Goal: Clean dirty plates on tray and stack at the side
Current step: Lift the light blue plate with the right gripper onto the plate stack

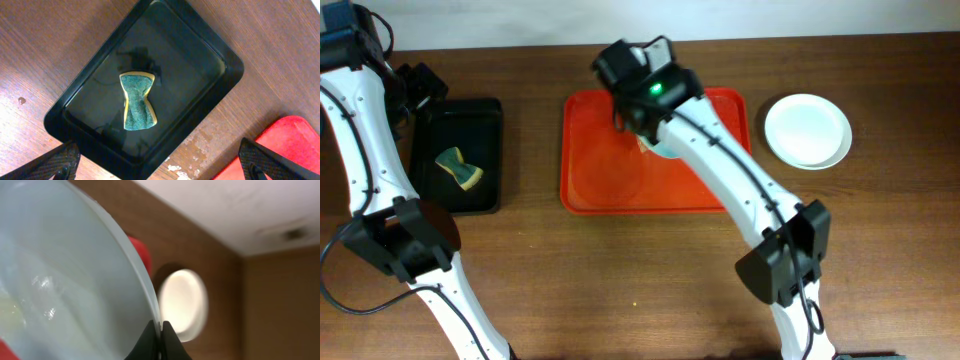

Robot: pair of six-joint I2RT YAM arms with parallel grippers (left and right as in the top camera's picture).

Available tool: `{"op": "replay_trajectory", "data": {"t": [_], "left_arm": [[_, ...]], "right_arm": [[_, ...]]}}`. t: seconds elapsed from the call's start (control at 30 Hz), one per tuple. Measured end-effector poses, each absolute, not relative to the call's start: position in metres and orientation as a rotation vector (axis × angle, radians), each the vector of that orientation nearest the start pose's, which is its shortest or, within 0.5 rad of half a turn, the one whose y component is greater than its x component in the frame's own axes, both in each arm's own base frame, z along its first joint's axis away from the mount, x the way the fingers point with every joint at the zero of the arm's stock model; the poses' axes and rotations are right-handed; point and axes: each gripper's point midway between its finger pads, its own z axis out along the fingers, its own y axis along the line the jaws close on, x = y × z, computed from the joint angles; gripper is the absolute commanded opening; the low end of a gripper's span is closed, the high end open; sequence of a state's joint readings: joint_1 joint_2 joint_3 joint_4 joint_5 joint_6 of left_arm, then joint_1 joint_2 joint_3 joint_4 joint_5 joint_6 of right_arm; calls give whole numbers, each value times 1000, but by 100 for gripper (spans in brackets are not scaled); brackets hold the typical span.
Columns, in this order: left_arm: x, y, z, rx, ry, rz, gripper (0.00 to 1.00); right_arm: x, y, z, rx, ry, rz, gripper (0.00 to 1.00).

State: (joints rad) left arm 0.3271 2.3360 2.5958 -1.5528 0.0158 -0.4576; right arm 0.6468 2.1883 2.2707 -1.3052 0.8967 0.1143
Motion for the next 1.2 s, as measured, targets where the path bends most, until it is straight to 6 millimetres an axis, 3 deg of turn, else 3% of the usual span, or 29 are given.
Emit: {"op": "replay_trajectory", "data": {"t": [0.1, 0.13, 0.2, 0.27, 0.3, 0.4, 0.43, 0.5, 0.53, 0.6, 0.63, 0.67, 0.7, 0.73, 0.8, 0.83, 0.9, 1.0, 1.03, 1.07, 1.13, 1.2], "left_arm": [[466, 155, 188, -1092, 2649, -49, 99], [466, 155, 188, -1093, 2649, -49, 99], [466, 155, 188, -1092, 2649, -50, 99], [467, 155, 188, -1091, 2649, -54, 100], [467, 155, 188, -1091, 2650, -54, 99], [467, 155, 188, -1091, 2649, -54, 99], [467, 155, 188, -1092, 2649, -54, 99], [467, 155, 188, -1092, 2649, -54, 99], [467, 155, 188, -1092, 2650, -54, 99], [467, 155, 188, -1092, 2650, -54, 99], [467, 155, 188, -1091, 2649, -54, 99], [467, 155, 188, -1092, 2649, -54, 100], [467, 155, 188, -1091, 2649, -54, 99], [467, 155, 188, -1092, 2649, -54, 99], [467, 155, 188, -1091, 2649, -54, 99], [466, 155, 188, -1092, 2650, -54, 99], [467, 155, 188, -1092, 2649, -54, 99], [467, 155, 188, -1092, 2650, -54, 99], [467, 155, 188, -1092, 2649, -54, 100], [467, 155, 188, -1092, 2649, -54, 99], [467, 155, 188, -1092, 2649, -54, 99], [467, 155, 188, -1091, 2649, -54, 99]], "right_arm": [[458, 201, 274, -586, 2098, -1133, 4], [456, 210, 294, -640, 1987, -1258, 4], [455, 219, 319, -663, 1870, -1403, 4], [447, 227, 330, -735, 1813, -1505, 4], [444, 231, 331, -734, 1804, -1501, 4], [444, 238, 265, -989, 2055, -1148, 4], [455, 213, 232, -964, 2249, -960, 4], [476, 145, 214, -677, 2457, -849, 4], [484, 124, 208, -571, 2520, -772, 4], [496, 65, 185, -347, 2706, -428, 4], [500, 14, 176, -149, 2776, -169, 4], [500, -17, 175, -27, 2785, -11, 4], [492, -85, 175, 213, 2758, 186, 4], [482, -120, 168, 346, 2746, 251, 4], [467, -164, 139, 538, 2729, 326, 4], [457, -183, 112, 655, 2724, 355, 4], [448, -201, 77, 750, 2706, 368, 4], [448, -196, 48, 750, 2703, 378, 4], [452, -189, 43, 723, 2702, 380, 92], [457, -181, 44, 705, 2704, 385, 99], [463, -163, 44, 648, 2722, 402, 99], [453, -155, 44, 720, 2764, 403, 99]]}}
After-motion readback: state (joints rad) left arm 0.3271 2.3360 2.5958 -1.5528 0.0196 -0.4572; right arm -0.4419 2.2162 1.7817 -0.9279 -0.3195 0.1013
